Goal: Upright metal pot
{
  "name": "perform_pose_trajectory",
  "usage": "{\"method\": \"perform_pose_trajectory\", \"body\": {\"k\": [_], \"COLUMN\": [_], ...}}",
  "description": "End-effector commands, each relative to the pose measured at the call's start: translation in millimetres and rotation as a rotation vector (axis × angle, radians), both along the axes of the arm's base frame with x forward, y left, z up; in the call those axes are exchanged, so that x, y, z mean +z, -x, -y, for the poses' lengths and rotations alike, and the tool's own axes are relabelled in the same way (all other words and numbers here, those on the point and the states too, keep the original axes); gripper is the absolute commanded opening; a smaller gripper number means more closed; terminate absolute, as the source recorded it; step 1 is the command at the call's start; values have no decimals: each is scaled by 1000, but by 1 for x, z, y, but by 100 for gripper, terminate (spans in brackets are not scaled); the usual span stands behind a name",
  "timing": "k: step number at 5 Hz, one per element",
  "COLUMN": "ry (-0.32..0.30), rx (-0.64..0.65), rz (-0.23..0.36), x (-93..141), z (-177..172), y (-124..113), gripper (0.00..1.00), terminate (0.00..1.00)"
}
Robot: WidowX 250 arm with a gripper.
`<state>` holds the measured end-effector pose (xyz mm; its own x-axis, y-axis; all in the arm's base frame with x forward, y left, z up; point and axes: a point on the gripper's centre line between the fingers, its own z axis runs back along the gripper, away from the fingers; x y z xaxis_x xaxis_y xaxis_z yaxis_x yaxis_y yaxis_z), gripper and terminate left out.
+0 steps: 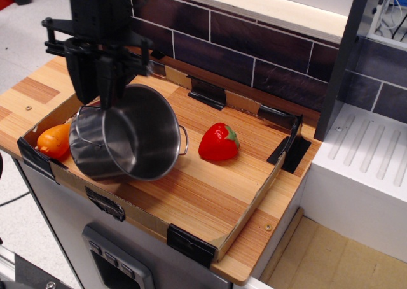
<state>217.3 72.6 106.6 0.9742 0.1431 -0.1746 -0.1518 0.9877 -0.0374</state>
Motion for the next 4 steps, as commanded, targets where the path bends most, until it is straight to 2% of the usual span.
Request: {"method": "perform_pose_trajectory", "body": {"k": [1, 3, 4], "ry": [-7, -110, -132], "rx": [-75, -108, -131], "rz": [88, 128, 137], "x": [-14, -23, -21], "z": [-23, -31, -28], "y": [-7, -5, -3], "gripper": [0, 0, 0], "terminate": [0, 0, 0]}}
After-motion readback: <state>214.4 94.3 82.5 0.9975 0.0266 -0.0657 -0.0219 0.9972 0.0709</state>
